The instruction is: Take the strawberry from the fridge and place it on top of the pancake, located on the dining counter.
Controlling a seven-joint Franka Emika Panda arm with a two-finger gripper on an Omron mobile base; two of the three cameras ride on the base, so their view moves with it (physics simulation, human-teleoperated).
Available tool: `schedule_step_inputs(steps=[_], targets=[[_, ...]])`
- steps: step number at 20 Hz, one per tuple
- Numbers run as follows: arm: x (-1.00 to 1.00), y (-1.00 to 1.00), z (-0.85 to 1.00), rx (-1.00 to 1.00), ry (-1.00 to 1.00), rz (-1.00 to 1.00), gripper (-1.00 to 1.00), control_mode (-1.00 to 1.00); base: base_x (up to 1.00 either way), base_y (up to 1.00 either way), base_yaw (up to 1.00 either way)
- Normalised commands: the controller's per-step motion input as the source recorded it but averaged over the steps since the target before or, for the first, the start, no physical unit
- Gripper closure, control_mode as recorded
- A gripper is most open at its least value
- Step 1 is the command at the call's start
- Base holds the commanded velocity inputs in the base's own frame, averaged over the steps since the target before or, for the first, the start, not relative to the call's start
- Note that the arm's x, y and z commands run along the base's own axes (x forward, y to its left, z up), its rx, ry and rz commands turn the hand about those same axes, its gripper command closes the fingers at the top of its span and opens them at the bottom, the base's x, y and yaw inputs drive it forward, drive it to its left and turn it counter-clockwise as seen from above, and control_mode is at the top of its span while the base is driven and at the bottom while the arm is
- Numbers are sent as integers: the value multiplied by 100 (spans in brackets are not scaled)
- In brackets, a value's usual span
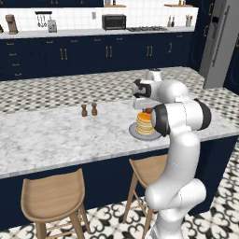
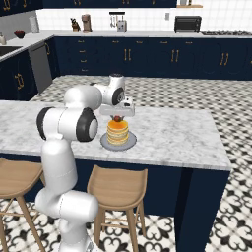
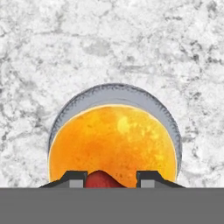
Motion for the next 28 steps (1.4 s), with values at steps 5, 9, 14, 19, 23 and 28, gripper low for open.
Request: schedule_step_inputs(steps=[5,9,14,19,23,28], targets=[[-20,0,-1,0,0,0,100,-100,0,0,0],[-16,0,0,0,0,0,100,-100,0,0,0],[-3,0,-14,0,0,0,100,-100,0,0,0],[0,0,-17,0,1,0,100,-100,0,0,0],[0,0,-24,0,3,0,100,-100,0,0,0],[0,1,-22,0,3,0,100,-100,0,0,0]])
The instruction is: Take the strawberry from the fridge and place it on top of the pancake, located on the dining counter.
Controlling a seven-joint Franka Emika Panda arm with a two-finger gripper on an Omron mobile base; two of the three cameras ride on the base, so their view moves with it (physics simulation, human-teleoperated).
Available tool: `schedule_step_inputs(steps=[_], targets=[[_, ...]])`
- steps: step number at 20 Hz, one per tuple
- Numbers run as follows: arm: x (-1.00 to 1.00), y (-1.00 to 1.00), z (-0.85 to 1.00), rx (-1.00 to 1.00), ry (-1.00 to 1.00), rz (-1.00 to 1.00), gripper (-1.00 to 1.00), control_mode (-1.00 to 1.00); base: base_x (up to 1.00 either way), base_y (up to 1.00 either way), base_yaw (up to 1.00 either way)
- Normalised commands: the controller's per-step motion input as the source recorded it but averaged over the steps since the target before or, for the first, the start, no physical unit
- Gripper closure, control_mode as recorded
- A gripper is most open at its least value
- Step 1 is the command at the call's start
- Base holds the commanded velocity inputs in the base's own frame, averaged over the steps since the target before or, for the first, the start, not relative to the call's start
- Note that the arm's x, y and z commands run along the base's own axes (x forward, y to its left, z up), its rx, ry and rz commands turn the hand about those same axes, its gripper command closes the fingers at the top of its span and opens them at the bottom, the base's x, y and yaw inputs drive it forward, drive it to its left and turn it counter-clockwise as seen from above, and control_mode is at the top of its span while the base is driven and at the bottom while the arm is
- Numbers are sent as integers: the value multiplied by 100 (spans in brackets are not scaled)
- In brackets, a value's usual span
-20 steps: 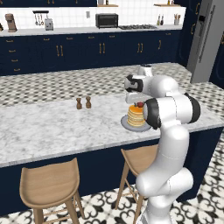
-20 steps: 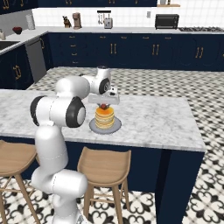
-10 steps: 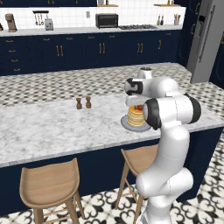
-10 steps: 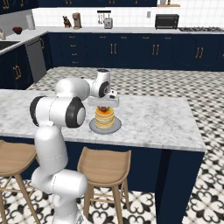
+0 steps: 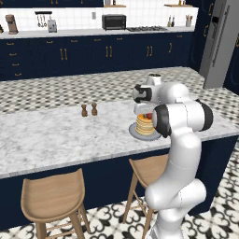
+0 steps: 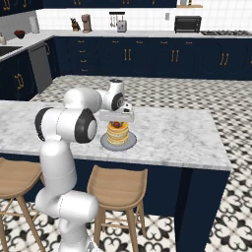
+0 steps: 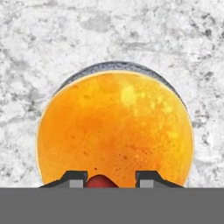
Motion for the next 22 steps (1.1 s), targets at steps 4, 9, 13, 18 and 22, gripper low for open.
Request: schedule_step_inputs(steps=[4,9,13,18,22], targets=[[0,0,-13,0,3,0,-100,-100,0,0,0],[6,0,4,0,-2,0,-100,-100,0,0,0],[32,0,24,-3,-6,0,-100,-100,0,0,0],[22,17,69,-16,-1,0,-100,-100,0,0,0],[-33,48,71,-21,6,1,-100,-100,0,0,0]])
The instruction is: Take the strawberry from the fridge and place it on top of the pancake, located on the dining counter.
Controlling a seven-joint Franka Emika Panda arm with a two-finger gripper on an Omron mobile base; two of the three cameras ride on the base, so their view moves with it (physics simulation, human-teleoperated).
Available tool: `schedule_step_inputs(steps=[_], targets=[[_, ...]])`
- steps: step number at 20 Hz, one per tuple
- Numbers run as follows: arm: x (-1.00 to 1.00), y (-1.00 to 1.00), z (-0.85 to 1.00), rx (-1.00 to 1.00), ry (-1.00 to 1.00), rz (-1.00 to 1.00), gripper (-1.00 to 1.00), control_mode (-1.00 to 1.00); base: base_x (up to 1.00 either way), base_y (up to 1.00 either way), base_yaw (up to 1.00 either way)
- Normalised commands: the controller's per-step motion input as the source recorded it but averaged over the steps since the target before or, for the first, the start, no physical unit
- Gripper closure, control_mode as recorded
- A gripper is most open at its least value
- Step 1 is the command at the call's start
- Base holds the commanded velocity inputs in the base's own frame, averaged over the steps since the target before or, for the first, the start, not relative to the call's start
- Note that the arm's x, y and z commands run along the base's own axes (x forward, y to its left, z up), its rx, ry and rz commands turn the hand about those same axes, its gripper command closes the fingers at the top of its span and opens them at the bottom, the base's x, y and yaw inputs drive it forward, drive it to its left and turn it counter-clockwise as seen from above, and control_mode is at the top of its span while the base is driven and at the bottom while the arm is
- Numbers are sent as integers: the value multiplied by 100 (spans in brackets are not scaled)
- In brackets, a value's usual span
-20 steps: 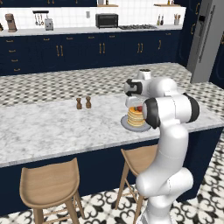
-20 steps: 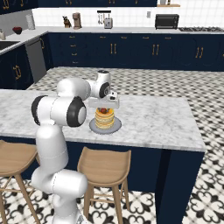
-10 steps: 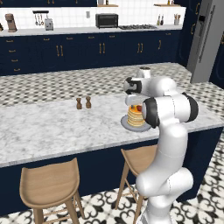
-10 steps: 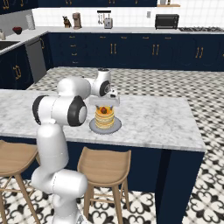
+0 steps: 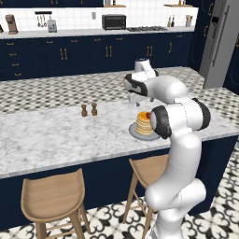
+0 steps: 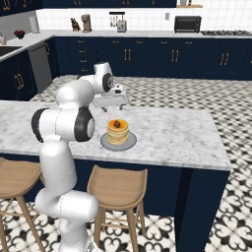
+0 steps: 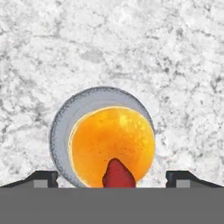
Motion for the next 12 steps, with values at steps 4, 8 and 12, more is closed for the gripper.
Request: schedule_step_inputs(steps=[4,8,12], targets=[[-89,66,4,-1,7,4,-100,-100,0,0,0],[-100,65,0,0,1,2,-100,-100,0,0,0],[-100,49,-15,0,0,2,-100,-100,0,0,0]])
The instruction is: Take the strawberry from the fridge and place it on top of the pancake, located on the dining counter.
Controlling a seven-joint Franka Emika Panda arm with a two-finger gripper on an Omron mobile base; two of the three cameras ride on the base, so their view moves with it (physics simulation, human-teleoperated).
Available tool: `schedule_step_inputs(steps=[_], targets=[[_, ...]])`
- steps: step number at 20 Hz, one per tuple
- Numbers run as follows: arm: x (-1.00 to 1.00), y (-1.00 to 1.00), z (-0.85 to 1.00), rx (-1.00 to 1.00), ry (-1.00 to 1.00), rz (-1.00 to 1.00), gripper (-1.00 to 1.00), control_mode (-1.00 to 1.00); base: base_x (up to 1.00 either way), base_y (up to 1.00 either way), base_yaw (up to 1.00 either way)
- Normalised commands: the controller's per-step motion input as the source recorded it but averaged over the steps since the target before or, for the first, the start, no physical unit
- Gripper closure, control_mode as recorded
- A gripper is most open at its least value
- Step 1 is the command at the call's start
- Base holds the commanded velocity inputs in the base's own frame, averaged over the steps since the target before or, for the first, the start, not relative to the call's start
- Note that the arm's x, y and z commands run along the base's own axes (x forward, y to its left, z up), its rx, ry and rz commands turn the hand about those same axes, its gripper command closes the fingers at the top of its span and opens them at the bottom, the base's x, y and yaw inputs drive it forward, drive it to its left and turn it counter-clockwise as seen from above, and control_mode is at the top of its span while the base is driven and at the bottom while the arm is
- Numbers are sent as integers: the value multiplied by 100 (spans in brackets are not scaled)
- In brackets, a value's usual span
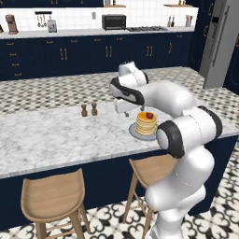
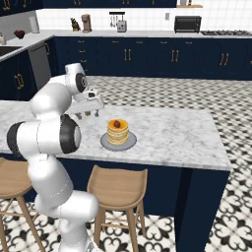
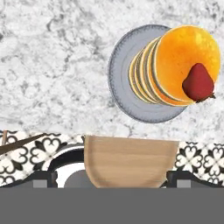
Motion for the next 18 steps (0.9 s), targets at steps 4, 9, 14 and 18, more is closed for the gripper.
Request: schedule_step_inputs(steps=[4,9,14,18], targets=[[-100,38,-41,0,0,1,-100,-100,0,0,0],[-100,5,-34,1,-13,-1,-100,-100,0,0,0],[-66,31,-8,-2,-15,-4,-100,-100,0,0,0],[-35,20,0,-3,-6,-4,-100,-100,0,0,0]])
